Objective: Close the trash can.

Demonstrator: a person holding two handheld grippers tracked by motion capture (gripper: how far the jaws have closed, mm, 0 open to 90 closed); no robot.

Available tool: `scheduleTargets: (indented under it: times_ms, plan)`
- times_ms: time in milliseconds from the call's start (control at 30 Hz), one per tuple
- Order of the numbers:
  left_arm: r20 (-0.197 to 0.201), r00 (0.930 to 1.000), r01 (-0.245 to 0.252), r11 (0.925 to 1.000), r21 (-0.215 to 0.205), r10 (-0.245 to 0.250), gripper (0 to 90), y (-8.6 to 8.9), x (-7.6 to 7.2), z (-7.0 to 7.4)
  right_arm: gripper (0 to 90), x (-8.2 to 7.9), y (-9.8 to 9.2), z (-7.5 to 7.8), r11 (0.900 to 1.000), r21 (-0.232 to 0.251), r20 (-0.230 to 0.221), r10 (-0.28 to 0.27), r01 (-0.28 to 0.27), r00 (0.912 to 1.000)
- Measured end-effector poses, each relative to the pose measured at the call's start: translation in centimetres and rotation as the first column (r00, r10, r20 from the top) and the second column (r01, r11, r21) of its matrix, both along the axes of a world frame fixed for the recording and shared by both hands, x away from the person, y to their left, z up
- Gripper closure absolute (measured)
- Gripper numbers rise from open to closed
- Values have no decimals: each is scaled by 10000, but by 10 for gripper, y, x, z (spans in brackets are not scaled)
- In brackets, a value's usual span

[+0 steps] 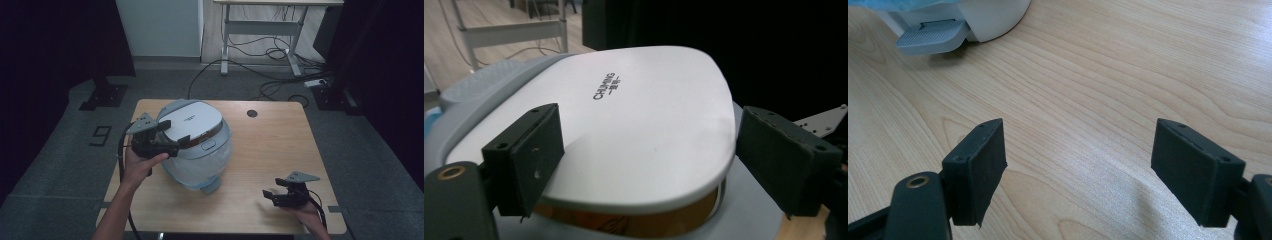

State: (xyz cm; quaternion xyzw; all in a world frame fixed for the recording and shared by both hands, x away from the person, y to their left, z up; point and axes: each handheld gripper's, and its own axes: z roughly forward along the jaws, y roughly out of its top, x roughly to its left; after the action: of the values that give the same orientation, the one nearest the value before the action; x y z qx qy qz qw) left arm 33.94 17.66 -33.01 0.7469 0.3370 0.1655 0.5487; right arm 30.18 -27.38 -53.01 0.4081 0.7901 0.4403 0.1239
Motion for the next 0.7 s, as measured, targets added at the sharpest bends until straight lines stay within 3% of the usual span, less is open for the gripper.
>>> scheduleTargets:
  times_ms: [67,167,300,633,700]
  plan:
    - [-76,10000,39,10000,26,-39,103,-2,2,0,213,0,-1,0,10000,-13,-22,-19,19,10000]
    - [-20,9993,-366,9986,388,367,144,-8,7,-2,213,0,-1,0,10000,-14,-42,-26,26,10000]
    - [260,9943,-1056,9882,1110,1033,146,-17,14,-4,214,0,-1,-1,10000,-47,-24,-18,18,10000]
    - [207,9921,-1256,9811,1469,1239,160,-33,17,-1,213,1,-2,0,9999,-97,-27,-43,43,10000]
    - [415,9908,-1338,9763,1704,1286,180,-36,15,-2,213,1,-2,0,10000,-85,-43,-49,49,10000]
